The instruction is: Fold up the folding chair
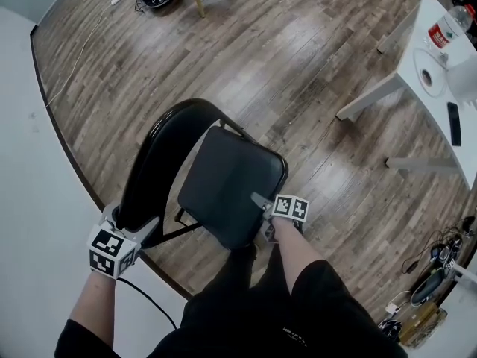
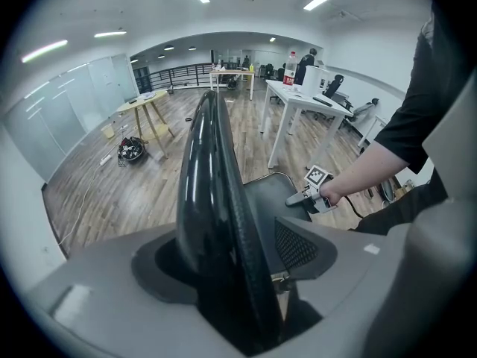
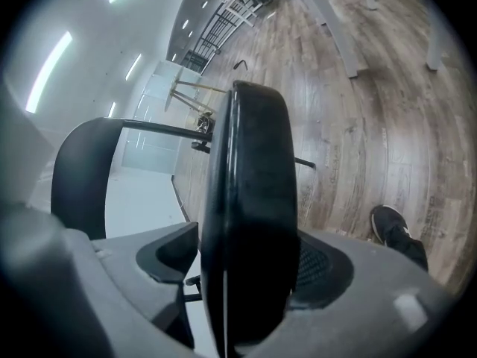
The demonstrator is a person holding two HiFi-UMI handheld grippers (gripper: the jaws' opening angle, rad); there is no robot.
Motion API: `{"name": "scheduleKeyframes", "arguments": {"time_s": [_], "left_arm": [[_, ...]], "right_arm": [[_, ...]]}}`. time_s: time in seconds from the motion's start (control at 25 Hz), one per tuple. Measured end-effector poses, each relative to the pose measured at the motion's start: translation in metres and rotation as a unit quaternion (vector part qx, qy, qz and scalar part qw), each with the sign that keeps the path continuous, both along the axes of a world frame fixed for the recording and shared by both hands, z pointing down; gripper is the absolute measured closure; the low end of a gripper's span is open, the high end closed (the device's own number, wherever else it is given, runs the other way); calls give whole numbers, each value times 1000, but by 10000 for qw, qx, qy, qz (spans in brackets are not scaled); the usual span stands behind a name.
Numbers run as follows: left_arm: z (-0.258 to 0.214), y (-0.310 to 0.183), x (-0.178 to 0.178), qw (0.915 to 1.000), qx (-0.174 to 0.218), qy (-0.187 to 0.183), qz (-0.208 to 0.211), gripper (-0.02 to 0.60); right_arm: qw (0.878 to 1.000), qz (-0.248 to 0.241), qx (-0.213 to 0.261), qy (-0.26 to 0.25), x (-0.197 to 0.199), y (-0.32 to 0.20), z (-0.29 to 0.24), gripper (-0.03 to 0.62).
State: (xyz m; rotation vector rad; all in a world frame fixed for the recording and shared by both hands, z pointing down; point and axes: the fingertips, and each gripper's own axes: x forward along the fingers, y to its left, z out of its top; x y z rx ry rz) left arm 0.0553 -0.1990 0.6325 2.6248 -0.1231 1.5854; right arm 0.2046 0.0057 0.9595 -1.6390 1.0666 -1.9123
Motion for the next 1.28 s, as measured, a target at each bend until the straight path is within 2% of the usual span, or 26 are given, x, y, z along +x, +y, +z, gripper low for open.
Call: {"name": "scheduleKeyframes", "arguments": {"time_s": [0.2, 0.32, 0.52, 0.6, 0.68, 1.0, 1.28], "left_arm": [[3, 0, -7, 9999, -87, -72, -81, 276], [2, -1, -6, 9998, -92, -46, -164, 291], [-2, 0, -1, 9998, -122, 5, -185, 328], [-5, 0, 1, 9999, -73, 24, -144, 359], [-2, 1, -4, 9999, -53, -33, -79, 472], [-1, 6, -8, 9997, -197, -85, -89, 497], [-1, 19, -6, 9999, -10, -139, -18, 508]], "right_arm": [[9998, 173, 137, 1, 1, -8, 3, 243], [9996, 224, 186, 56, 1, -8, 4, 280], [9995, 219, 233, 25, 1, -6, 4, 303], [9994, 200, 276, -2, 1, -5, 3, 310], [9994, 184, 306, -22, 1, -5, 3, 318], [9994, 148, 310, -25, -1, -4, 0, 332], [9996, 147, 258, -19, -1, -4, -6, 339]]}}
